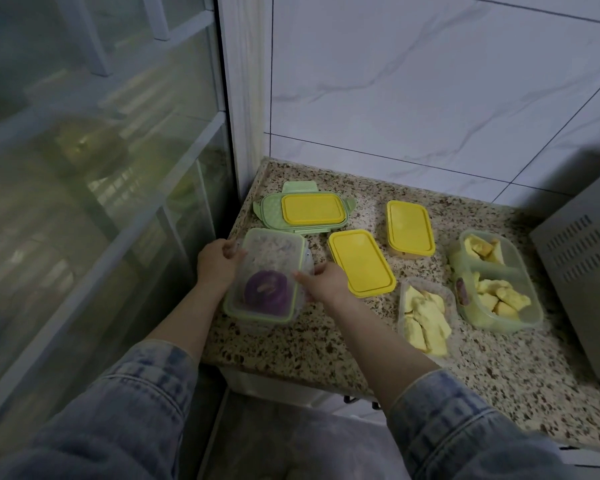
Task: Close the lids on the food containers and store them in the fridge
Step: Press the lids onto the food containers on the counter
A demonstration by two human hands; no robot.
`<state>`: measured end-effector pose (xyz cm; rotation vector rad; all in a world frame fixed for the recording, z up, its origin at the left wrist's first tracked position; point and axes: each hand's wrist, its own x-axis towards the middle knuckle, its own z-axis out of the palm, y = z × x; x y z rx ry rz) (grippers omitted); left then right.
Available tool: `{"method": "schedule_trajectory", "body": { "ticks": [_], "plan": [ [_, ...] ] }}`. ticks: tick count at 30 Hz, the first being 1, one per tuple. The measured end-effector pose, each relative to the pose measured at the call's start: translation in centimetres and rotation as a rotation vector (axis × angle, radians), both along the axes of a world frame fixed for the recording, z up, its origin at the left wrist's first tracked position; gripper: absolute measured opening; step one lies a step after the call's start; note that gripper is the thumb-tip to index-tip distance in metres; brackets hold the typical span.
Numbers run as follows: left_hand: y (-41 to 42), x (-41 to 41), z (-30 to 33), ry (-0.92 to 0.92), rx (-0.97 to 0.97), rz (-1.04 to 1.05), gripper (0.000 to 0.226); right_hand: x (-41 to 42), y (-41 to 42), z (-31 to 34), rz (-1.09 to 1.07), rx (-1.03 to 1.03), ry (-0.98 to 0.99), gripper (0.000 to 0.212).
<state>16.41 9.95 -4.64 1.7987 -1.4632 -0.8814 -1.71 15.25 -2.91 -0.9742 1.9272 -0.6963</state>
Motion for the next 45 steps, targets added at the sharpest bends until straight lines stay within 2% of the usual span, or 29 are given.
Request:
{"method": "schedule_trajectory", "body": {
  "ticks": [12, 19, 27, 45],
  "plan": [
    [-0.6, -0.7, 0.7, 0.022, -0.084, 0.074, 0.03, -0.3, -0.6, -0.7, -0.048, -0.057, -0.098, 0.03],
    [-0.7, -1.2, -0.4, -0.029, -0.068, 0.052, 0.036, -0.4, -0.3, -1.1, -0.1, -0.034, -0.119, 0.035],
    [-1.1, -1.4, -0.7, -0.027, -0.054, 0.042, 0.033, -0.6, -0.4, -1.5, -0.122, -0.042, -0.141, 0.028],
    [-1.2, -1.1, -0.5, 0.073, 0.018, 0.066, 0.037, -0.1, -0.4, -1.8, -0.143, -0.033, -0.178, 0.026]
  ]
}}
